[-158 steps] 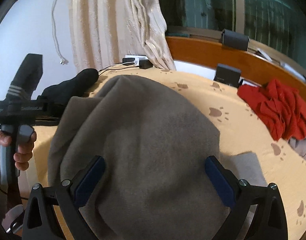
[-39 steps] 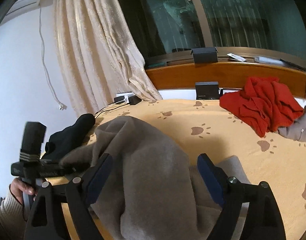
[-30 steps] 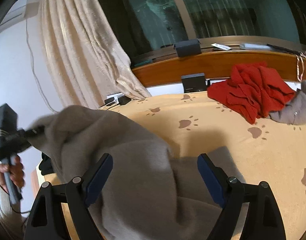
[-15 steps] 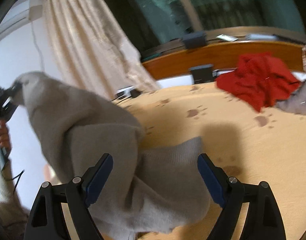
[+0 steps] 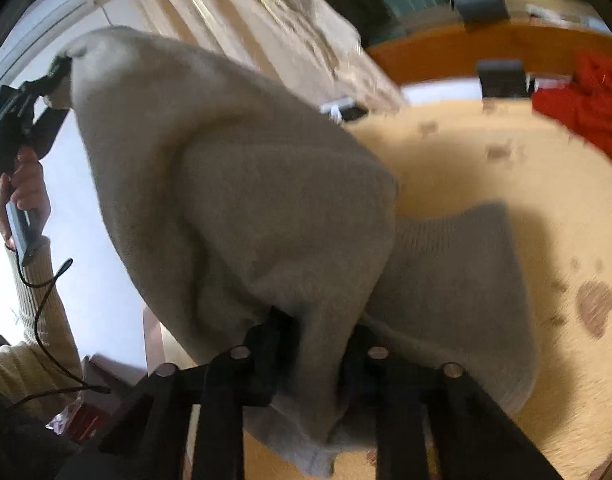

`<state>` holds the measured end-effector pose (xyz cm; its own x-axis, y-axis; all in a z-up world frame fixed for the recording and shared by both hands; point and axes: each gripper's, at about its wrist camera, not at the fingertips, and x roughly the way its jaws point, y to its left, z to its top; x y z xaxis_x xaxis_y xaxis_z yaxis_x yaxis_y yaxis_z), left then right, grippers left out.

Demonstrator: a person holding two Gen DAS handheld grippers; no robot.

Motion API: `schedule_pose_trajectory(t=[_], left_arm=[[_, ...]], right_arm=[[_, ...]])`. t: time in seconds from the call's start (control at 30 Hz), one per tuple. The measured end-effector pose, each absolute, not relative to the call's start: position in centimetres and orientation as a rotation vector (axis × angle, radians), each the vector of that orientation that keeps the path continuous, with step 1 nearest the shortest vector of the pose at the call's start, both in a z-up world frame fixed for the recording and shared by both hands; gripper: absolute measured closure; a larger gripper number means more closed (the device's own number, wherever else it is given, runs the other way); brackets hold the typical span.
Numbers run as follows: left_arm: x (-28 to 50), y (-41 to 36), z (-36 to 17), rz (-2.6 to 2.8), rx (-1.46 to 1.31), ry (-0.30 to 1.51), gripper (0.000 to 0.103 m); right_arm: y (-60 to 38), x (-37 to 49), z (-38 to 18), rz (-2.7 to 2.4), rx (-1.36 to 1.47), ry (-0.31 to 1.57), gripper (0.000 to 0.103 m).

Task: Fold clothes
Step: 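Lift the grey sweatshirt up with the left gripper while the right gripper releases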

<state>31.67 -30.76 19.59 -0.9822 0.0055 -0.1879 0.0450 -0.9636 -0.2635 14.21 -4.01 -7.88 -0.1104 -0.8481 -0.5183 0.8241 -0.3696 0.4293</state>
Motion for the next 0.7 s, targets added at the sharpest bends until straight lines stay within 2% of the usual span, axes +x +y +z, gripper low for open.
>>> schedule_pose_trajectory(t=[0.4,0.5,0.6,0.67,0.7], left_arm=[[33.2,-30.5,24.8,-3.096,0.153,0.292,0.091],[33.0,-30.0,25.5,-3.092,0.156,0.272,0.091],[32.8,-29.3,26.4,-3.098,0.148,0.248,0.091],[32.7,-28.7,27.2,-3.109,0.136,0.207,0.091],[32.8,-28.2,27.8,-3.117,0.125,0.175,0.091]], right_arm=[[5.6,13.5,5.3,-2.377,0.342,-0.047,0.088],[8.1,12.9,7.9,-2.434,0.302,-0.067,0.088],[8.6,12.9,7.8,-2.37,0.335,-0.094,0.086],[8.0,13.2,6.7,-2.337,0.368,-0.091,0.062],[7.7,13.5,6.1,-2.331,0.377,-0.082,0.021]])
